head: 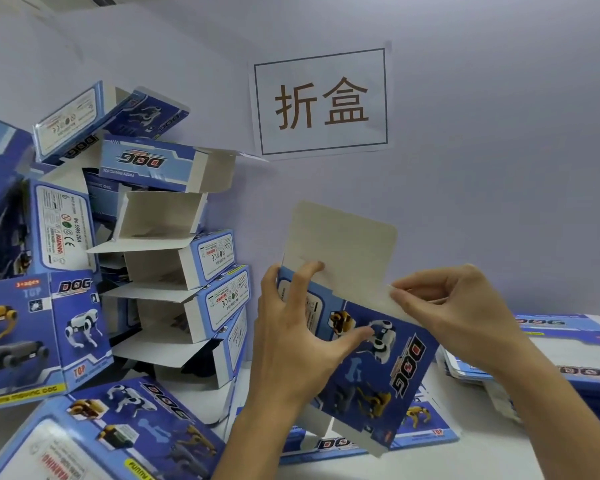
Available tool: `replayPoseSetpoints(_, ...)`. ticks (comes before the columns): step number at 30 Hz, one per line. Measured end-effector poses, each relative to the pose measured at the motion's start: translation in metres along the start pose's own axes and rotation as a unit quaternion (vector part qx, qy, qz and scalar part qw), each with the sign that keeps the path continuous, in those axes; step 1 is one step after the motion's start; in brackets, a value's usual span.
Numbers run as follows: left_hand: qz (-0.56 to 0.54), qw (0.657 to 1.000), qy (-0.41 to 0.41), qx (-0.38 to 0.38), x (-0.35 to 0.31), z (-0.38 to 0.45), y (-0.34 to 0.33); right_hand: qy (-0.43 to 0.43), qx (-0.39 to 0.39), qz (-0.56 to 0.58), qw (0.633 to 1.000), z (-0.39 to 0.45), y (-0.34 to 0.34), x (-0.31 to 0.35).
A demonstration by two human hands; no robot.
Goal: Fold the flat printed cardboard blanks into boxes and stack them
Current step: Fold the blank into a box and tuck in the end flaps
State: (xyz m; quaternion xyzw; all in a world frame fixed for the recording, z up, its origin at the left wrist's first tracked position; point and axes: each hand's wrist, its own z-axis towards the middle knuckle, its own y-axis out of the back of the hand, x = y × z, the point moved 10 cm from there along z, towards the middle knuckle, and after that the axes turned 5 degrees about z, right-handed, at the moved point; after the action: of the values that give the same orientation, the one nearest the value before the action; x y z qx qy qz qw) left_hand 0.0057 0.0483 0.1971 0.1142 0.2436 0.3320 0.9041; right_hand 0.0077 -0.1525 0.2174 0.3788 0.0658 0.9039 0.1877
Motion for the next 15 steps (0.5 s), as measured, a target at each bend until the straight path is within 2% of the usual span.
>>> replayPoseSetpoints(5,0.016,0.999,-0.046,-0.006,-0.016,0.001,0.004,0.053,-0.137,-0.101,0.984,-0.001,0.018,0.009)
replayPoseSetpoints(9,-0.003,0.999,-0.036,-0.010,-0.011,-0.001,-0.003,0.065,-0.176,-0.115,0.976,-0.004,0.017,0.011)
replayPoseSetpoints(12,-0.024,0.999,0.000,-0.045,0.002,0.000,0.006,0.056,-0.136,-0.046,0.988,-0.003,0.005,0.009)
replayPoseSetpoints(15,-0.095,0.990,0.055,-0.083,0.019,0.002,0.016,0.017,0.004,0.097,0.995,-0.003,-0.017,0.001)
